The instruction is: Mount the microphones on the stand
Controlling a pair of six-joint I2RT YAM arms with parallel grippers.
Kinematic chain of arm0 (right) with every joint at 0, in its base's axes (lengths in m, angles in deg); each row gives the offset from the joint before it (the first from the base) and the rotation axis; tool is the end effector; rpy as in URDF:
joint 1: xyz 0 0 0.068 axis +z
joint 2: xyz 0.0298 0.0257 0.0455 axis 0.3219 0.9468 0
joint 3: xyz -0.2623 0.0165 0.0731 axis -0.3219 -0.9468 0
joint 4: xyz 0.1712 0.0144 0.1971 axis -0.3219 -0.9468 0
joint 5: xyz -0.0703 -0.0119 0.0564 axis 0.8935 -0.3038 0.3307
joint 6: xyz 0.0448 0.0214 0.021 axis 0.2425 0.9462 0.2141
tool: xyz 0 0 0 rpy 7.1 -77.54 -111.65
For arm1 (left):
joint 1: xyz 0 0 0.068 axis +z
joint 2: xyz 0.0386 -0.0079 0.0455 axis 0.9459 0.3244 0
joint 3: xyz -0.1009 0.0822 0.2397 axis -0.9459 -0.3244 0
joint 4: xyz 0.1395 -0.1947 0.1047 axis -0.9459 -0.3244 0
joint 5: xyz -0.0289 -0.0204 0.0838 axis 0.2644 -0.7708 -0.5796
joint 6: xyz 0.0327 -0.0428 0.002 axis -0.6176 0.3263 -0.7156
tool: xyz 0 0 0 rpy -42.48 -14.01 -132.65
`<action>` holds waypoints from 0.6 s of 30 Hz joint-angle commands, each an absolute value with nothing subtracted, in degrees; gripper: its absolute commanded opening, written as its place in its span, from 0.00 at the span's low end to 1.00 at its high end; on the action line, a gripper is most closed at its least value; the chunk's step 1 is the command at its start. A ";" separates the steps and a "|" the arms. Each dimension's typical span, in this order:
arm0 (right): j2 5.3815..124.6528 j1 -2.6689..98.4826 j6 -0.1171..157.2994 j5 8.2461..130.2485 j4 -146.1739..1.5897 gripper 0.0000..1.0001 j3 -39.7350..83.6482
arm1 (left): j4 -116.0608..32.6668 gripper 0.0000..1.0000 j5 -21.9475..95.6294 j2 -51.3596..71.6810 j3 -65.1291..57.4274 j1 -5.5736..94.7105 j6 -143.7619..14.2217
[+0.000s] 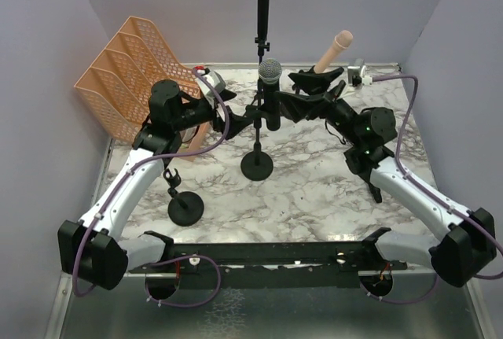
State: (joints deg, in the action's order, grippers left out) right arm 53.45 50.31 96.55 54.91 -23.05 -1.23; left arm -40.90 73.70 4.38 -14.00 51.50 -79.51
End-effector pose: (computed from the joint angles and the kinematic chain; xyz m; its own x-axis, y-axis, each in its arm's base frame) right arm 0.2237 0.1528 0.4024 0.0882 0.5100 -0.8556 -0.8742 0.4515 0.1789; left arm 0.2532 -0.1168 0.3798 -0.0274 0.0510 -0.9983 0.9047 0.4261 -0.0031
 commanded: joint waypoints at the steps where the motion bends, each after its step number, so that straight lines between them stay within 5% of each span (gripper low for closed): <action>1: 48.05 50.60 94.41 62.12 -40.94 0.80 1.02 | -37.86 0.99 64.38 -1.16 -17.95 51.60 -69.57; 3: 45.88 50.60 95.52 64.88 -48.35 0.84 1.27 | -36.26 0.99 60.85 -3.53 -19.51 51.56 -65.26; 5: 43.73 50.60 96.89 67.59 -55.41 0.99 1.08 | -36.28 0.99 58.23 -5.52 -20.57 51.56 -62.15; 18: 32.78 50.60 111.07 71.77 -79.77 0.99 -12.61 | -50.78 0.99 46.28 -19.34 -23.84 51.56 -62.40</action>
State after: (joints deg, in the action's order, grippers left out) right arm 31.66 50.33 103.83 70.93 -69.33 -8.77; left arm -45.41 51.56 -16.34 -22.55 51.50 -62.90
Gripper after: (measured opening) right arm 0.996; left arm 0.988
